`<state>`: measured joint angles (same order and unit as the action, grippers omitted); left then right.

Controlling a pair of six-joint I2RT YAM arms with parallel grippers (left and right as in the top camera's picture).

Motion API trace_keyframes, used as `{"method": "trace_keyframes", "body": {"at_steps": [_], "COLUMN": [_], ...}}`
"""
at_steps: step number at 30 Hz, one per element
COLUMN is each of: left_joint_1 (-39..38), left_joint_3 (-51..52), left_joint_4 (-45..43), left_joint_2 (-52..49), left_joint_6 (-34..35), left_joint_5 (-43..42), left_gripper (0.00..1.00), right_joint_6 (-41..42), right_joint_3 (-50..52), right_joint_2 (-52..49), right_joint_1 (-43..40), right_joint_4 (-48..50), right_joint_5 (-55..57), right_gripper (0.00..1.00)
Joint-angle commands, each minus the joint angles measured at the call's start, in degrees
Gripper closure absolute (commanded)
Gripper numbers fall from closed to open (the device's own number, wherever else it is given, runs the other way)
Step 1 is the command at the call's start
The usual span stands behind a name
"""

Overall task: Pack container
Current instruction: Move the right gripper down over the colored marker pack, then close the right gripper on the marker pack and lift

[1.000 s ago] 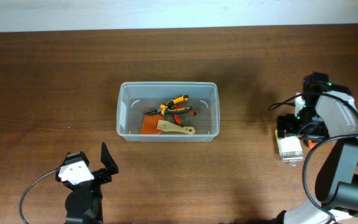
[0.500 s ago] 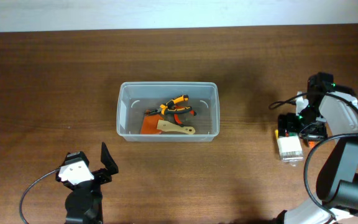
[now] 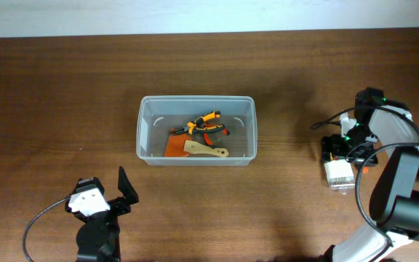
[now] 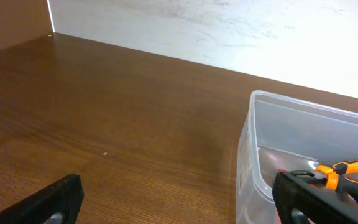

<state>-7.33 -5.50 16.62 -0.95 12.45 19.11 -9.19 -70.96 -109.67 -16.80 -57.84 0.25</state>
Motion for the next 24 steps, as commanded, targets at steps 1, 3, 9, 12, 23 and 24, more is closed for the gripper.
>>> {"method": "trace_keyframes", "body": {"at_steps": [1, 3, 9, 12, 23, 24], "left_joint_1": [-0.2, -0.2, -0.2, -0.2, -0.2, -0.2], "left_joint_3": [0.2, 0.2, 0.2, 0.2, 0.2, 0.2], "left_joint_4": [0.1, 0.1, 0.1, 0.1, 0.1, 0.1], "left_joint_2": [0.3, 0.3, 0.3, 0.3, 0.3, 0.3], "left_joint_6": [-0.5, -0.5, -0.5, -0.5, -0.5, -0.5], "left_joint_5": [0.2, 0.2, 0.2, 0.2, 0.2, 0.2], "left_gripper": [0.01, 0.01, 0.01, 0.01, 0.01, 0.01], "right_joint_6": [-1.1, -1.1, -0.9, -0.9, 2.0, 2.0], "right_joint_3": [0.5, 0.5, 0.5, 0.5, -10.2, -12.1], "right_joint_2": [-2.5, -3.4, -4.1, -4.1, -3.9, -3.9], "right_joint_1": [0.0, 0.0, 0.0, 0.0, 2.3, 2.8], "right_joint_4": [0.3, 0.3, 0.3, 0.3, -5.9, -7.0], "right_joint_5": [-1.4, -1.4, -1.6, -1.8, -2.8, -2.8], "right_gripper": [0.07, 0.07, 0.18, 0.23, 0.36, 0.36]}}
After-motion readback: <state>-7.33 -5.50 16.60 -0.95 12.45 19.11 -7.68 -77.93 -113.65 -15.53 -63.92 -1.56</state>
